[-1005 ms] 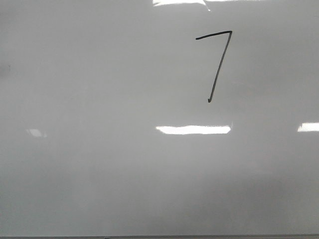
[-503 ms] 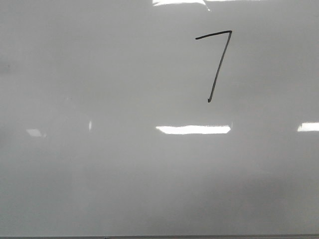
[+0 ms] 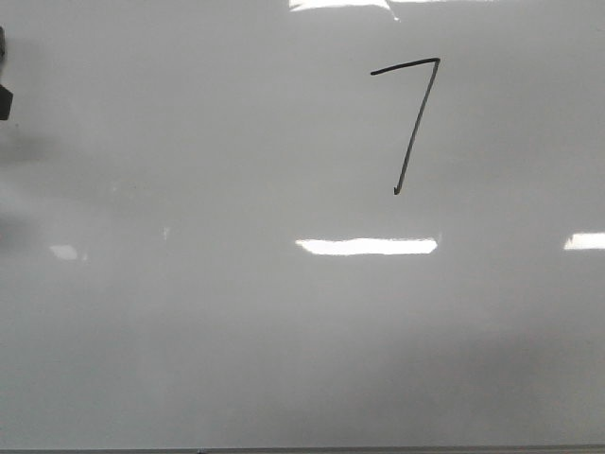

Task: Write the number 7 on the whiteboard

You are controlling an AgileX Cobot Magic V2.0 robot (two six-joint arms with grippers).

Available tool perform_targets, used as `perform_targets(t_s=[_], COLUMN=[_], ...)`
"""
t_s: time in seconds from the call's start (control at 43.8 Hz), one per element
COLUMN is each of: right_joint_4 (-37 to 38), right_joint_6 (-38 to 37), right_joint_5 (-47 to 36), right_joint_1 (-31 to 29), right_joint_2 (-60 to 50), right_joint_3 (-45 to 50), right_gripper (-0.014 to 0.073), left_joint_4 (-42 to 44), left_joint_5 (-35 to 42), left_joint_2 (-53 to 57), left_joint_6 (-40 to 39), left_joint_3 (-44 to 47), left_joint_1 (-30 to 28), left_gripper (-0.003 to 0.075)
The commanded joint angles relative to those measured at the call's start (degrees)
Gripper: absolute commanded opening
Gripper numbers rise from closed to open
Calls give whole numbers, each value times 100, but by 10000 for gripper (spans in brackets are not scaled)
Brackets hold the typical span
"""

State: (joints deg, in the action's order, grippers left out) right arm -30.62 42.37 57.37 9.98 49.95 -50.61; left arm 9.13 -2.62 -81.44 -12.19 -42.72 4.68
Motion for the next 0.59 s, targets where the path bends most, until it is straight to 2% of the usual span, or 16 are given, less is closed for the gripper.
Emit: perform_targets(t_s=[0.0, 0.137, 0.228, 0.297, 0.434, 0.571], right_joint_4=[-145, -145, -145, -140, 94, 905], right_joint_6=[5, 5, 5, -1, -282, -1284], right_joint_5=[-212, -207, -207, -149, -105, -105], right_joint_1=[-48, -48, -48, -48, -48, -48], right_joint_2=[-41, -41, -41, -64, -288, -615], right_joint_3=[-170, -170, -170, -177, -183, -203], right_gripper=[577, 577, 577, 577, 577, 577], left_joint_4=[-59, -59, -59, -48, 144, 133], left_joint_5=[385, 376, 207, -54, -1040, -2010], left_joint_2=[56, 33, 33, 56, 203, 579], left_joint_6=[-51, -51, -51, -51, -51, 204], left_joint_3=[-157, -157, -241, -357, -764, -1264], left_joint_1=[-15, -15, -15, -15, -15, 37], left_gripper=[181, 323, 391, 414, 413, 410])
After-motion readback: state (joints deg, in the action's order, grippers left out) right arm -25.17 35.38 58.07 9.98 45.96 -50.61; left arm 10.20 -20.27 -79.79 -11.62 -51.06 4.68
